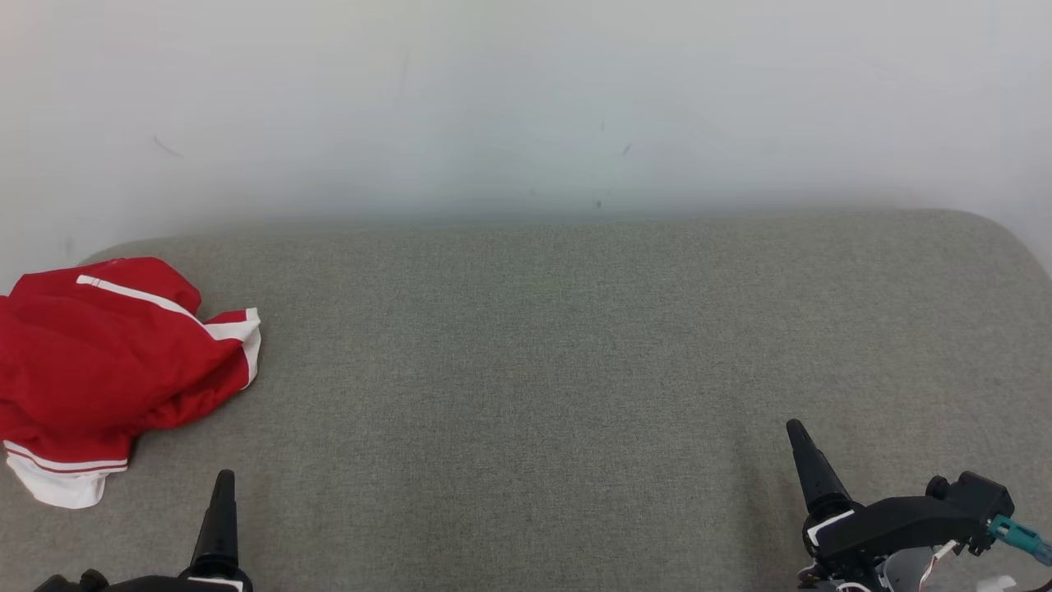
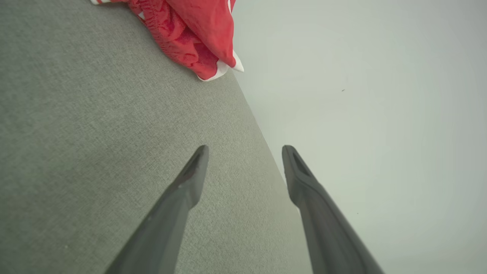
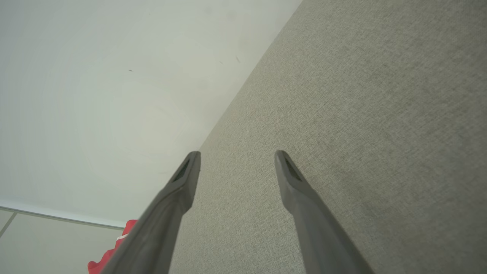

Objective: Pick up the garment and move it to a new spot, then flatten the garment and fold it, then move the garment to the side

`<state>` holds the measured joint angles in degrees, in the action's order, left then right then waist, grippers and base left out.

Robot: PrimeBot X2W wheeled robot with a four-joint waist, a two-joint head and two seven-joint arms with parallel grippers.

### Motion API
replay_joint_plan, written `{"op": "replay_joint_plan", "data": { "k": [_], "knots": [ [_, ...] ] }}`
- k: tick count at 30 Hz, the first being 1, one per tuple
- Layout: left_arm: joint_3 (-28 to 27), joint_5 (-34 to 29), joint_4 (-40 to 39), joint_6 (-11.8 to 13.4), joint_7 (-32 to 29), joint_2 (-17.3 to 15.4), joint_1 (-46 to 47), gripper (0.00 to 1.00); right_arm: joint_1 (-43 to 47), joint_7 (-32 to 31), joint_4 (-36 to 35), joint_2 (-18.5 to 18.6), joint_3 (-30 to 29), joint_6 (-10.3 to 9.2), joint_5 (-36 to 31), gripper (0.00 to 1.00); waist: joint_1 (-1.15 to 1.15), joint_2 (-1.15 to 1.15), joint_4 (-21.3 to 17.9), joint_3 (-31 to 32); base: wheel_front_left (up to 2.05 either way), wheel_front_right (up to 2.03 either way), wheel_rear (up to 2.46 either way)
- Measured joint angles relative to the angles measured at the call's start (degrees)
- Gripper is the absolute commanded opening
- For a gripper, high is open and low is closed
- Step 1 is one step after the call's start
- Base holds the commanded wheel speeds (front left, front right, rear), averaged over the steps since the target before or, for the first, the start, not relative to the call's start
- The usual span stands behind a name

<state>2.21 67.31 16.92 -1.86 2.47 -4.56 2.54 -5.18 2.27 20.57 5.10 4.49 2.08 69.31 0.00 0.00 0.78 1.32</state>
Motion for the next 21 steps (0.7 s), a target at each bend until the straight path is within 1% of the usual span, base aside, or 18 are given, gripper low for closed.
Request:
{"op": "replay_joint_plan", "data": {
  "k": [7, 9, 14, 16, 17, 21],
  "knots": [
    [2.07, -6.95, -0.55, 1.38, 1.56, -0.98, -0.01, 1.00, -0.41, 1.49, 0.16, 1.37, 2.24, -1.18, -5.73, 1.00, 0.00, 0.00, -0.09, 0.23, 0.00, 0.00, 0.00],
    [2.48, -9.20, -0.55, 1.90, 1.88, -1.26, -0.01, 1.00, -0.64, 1.98, 0.26, 1.58, 2.86, -1.79, -7.15, 1.00, 0.00, 0.00, -0.11, 0.29, 0.00, 0.00, 0.00],
    [3.42, -13.16, -0.29, 2.48, 2.90, -1.76, -0.04, 1.00, -1.37, 3.15, 0.36, 2.32, 4.14, -2.68, -11.22, 1.00, 0.00, 0.00, -0.05, 0.39, 0.00, 0.00, 0.00],
    [3.75, -13.77, -0.19, 2.78, 3.20, -1.92, -0.04, 1.00, -1.37, 3.32, 0.42, 2.49, 4.35, -2.81, -12.11, 1.00, 0.00, 0.00, -0.03, 0.41, 0.00, 0.00, 0.00],
    [4.19, -15.56, 0.04, 3.12, 3.59, -2.01, -0.05, 1.00, -1.38, 3.80, 0.45, 2.70, 4.77, -3.19, -13.66, 1.00, 0.00, 0.00, 0.02, 0.46, 0.00, 0.00, 0.00],
    [4.91, -18.35, 0.38, 3.88, 4.44, -2.13, -0.05, 1.00, -1.62, 4.48, 0.66, 3.39, 6.12, -3.94, -17.18, 1.00, 0.00, 0.00, 0.22, 0.55, 0.00, 0.00, 0.00]
  ]
}}
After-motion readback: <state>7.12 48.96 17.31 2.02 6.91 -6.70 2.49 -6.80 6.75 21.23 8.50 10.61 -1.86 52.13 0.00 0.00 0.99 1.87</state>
